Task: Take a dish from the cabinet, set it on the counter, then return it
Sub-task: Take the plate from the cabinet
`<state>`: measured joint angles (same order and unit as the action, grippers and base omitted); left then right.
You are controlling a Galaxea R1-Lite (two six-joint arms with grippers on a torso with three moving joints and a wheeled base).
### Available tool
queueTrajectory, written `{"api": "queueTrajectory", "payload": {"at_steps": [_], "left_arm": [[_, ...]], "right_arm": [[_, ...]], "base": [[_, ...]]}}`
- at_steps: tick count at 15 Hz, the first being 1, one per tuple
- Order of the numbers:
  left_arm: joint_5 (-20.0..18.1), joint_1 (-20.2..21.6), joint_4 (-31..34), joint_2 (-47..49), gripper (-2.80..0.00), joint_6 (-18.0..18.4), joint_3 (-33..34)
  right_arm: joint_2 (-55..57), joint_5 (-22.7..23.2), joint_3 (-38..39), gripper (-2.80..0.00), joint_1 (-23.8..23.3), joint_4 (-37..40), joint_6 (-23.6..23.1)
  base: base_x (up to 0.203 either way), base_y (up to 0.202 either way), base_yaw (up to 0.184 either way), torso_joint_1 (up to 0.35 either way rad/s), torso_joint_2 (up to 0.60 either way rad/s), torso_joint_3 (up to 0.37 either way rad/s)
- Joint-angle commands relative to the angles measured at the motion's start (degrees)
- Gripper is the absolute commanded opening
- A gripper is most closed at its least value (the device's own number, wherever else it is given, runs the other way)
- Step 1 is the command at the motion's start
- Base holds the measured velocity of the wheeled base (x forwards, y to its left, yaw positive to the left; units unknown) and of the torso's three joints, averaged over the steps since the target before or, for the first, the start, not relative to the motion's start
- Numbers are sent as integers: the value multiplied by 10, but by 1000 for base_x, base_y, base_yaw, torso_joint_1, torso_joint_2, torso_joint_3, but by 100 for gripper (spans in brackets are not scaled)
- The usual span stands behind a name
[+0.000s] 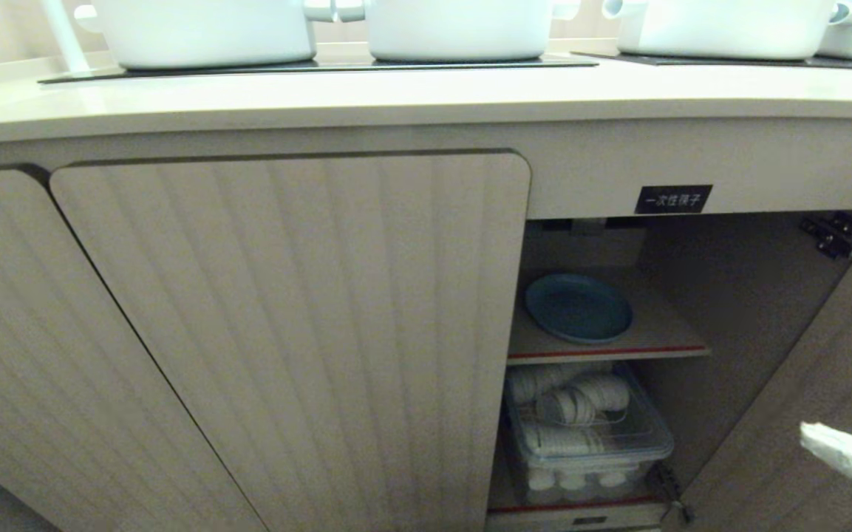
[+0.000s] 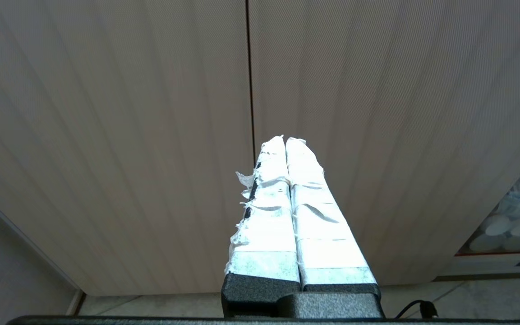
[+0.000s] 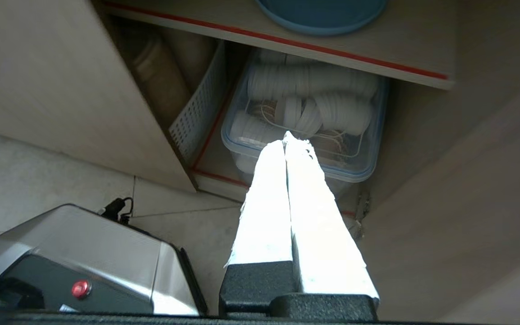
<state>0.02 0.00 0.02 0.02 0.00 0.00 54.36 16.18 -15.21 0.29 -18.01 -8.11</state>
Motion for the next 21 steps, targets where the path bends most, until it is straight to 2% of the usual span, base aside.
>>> {"api": "queueTrajectory", "payload": {"at_steps": [1, 6, 7, 9, 12, 14, 16, 19, 21], "left_arm": [[1, 1, 0, 0, -280, 0, 0], [0, 0, 0, 0, -280, 0, 0], [0, 0, 0, 0, -280, 0, 0], [0, 0, 0, 0, -280, 0, 0], [0, 0, 0, 0, -280, 0, 0], [0, 0, 0, 0, -280, 0, 0], [0, 0, 0, 0, -280, 0, 0], [0, 0, 0, 0, -280, 0, 0], [0, 0, 0, 0, -280, 0, 0]], "right_arm": [[133, 1, 6, -280, 0, -70, 2], [307, 3, 18, -280, 1, -290, 11], [322, 3, 12, -280, 1, -327, 31], [342, 3, -30, -280, 4, -332, 56], [411, -1, -69, -280, 4, -353, 63], [454, -3, -73, -280, 3, -396, 64], [520, -8, -74, -280, 3, -465, 67], [625, -34, -75, -280, 4, -634, 76], [658, -43, -90, -280, 5, -678, 85]], "base": [[0, 0, 0, 0, 0, 0], [0, 0, 0, 0, 0, 0], [0, 0, 0, 0, 0, 0], [0, 0, 0, 0, 0, 0], [0, 0, 0, 0, 0, 0], [0, 0, 0, 0, 0, 0], [0, 0, 0, 0, 0, 0], [0, 0, 0, 0, 0, 0], [0, 0, 0, 0, 0, 0]]}}
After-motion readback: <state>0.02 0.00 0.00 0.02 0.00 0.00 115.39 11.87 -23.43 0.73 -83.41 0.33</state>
